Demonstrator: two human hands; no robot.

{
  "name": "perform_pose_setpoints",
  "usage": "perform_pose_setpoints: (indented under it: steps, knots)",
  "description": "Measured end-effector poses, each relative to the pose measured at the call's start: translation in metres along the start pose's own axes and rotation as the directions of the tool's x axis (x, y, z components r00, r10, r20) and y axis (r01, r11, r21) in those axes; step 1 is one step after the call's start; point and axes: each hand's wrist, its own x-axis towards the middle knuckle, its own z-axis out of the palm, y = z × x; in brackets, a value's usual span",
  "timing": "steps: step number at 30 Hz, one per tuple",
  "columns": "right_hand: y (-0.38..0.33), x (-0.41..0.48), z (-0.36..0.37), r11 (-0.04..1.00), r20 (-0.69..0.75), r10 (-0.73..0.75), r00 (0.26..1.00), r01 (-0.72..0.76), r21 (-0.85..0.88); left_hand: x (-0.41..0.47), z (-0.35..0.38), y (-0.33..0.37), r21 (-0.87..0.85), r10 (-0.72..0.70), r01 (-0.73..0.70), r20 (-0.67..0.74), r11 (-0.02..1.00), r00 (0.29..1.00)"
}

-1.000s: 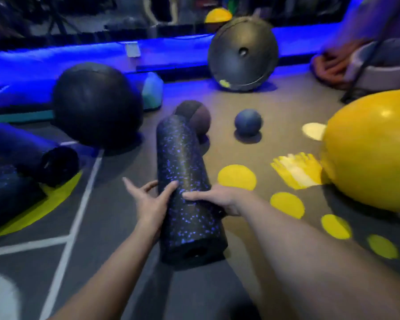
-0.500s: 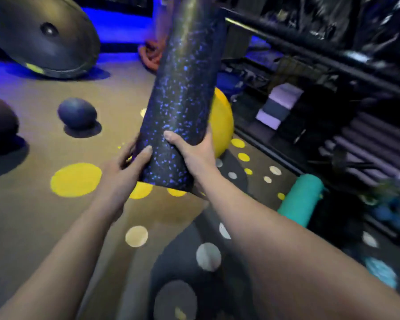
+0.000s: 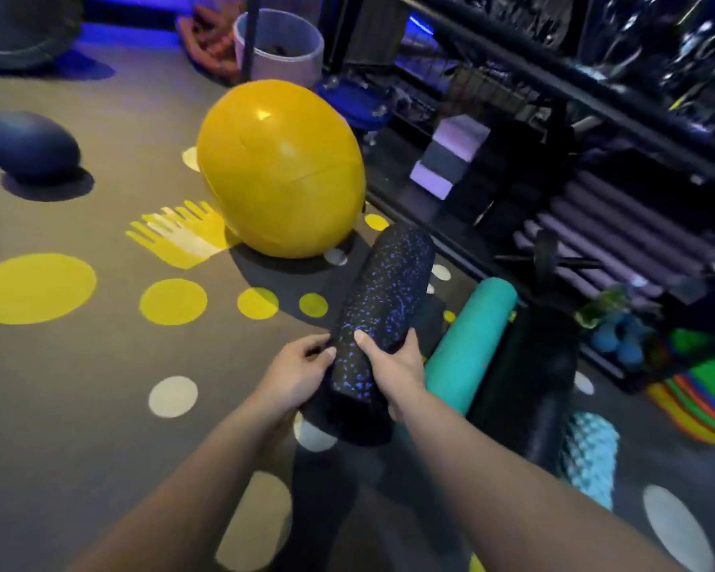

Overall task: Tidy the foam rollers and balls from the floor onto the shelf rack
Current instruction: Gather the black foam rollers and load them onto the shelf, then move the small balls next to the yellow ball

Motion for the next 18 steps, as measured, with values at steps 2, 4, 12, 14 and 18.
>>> perform_pose_setpoints:
  steps: [2, 4, 12, 14, 18]
  knots:
    - [-0.022, -0.016, 0.013, 0.954, -0.125, -0.167, 0.978, 0.128, -0.271, -0.002, -0.005, -0.004, -0.014, 0.026, -0.026, -0.053, 1.000, 0.998]
    - [-0.045, -0.040, 0.035, 0.793, -0.122, -0.518, 0.847, 0.421, -0.441, -0.004, -0.019, -0.003, -0.067, 0.006, -0.015, -0.133, 0.998, 0.991]
    - [-0.129, -0.122, 0.156, 0.687, 0.184, -0.654, 0.734, 0.678, -0.261, -0.063, -0.188, -0.027, -0.199, -0.148, 0.034, -0.594, 0.979, 0.791]
    - [-0.141, -0.138, 0.187, 0.661, 0.327, -0.636, 0.699, 0.713, -0.236, -0.093, -0.243, -0.055, -0.126, -0.169, 0.113, -0.677, 0.986, 0.717]
    - [-0.168, -0.171, 0.248, 0.578, 0.609, -0.585, 0.536, 0.802, -0.150, -0.163, -0.322, -0.076, 0.011, -0.162, 0.292, -0.810, 0.956, 0.564]
